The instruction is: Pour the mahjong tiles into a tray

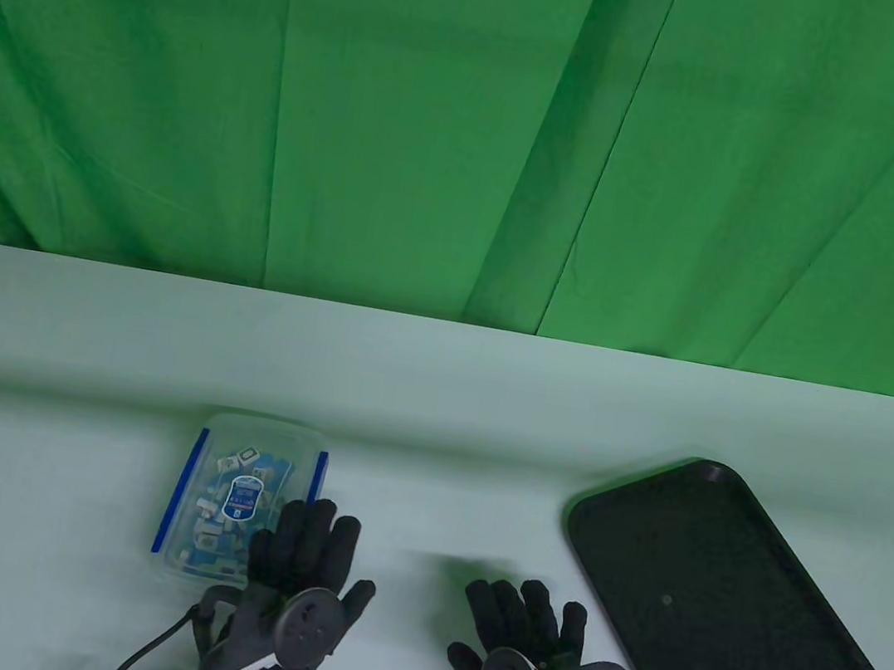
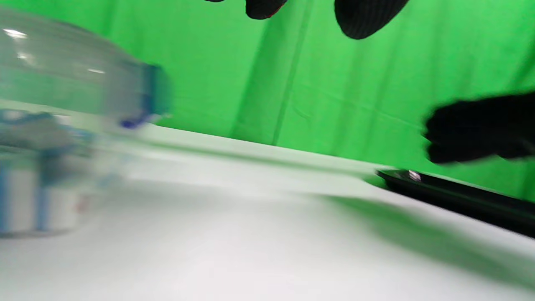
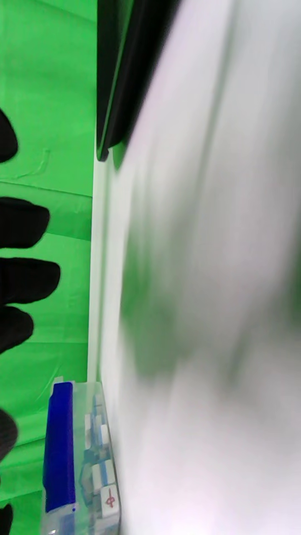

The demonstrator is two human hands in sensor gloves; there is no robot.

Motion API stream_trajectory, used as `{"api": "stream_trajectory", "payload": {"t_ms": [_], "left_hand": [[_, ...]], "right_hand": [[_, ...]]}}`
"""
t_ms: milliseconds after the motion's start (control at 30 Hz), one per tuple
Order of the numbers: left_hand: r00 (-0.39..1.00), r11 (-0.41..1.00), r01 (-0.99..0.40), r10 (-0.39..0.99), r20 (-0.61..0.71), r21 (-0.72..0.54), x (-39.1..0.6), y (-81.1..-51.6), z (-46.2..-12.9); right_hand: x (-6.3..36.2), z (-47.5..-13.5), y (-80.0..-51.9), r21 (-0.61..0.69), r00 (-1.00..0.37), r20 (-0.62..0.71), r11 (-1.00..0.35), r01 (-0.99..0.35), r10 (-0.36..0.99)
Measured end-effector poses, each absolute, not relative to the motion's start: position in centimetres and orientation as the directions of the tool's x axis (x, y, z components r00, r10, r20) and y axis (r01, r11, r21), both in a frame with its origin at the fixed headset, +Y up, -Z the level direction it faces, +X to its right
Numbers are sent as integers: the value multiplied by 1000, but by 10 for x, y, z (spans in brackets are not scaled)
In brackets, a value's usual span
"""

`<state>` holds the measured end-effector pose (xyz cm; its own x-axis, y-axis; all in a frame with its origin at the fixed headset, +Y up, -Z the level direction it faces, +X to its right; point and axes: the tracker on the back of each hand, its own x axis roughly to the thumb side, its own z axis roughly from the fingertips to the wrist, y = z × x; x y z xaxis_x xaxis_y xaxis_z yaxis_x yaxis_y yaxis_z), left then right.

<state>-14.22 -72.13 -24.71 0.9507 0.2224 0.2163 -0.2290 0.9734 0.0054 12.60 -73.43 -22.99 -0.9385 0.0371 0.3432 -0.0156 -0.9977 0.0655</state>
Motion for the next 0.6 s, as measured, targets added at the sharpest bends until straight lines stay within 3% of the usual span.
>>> {"api": "stream_trajectory", "payload": {"t_ms": [267, 433, 600], "left_hand": [[944, 941, -307, 320, -77, 142, -223, -709, -248], [869, 904, -424, 422, -258, 52, -259, -733, -254], [780, 825, -562, 550, -298, 50, -272, -747, -256]], "right_hand": [[126, -229, -737, 75, -932, 361, -997, 1, 26], [126, -228, -737, 74, -931, 363, -997, 5, 22], [128, -228, -738, 75, -932, 362, -997, 10, 18]]}}
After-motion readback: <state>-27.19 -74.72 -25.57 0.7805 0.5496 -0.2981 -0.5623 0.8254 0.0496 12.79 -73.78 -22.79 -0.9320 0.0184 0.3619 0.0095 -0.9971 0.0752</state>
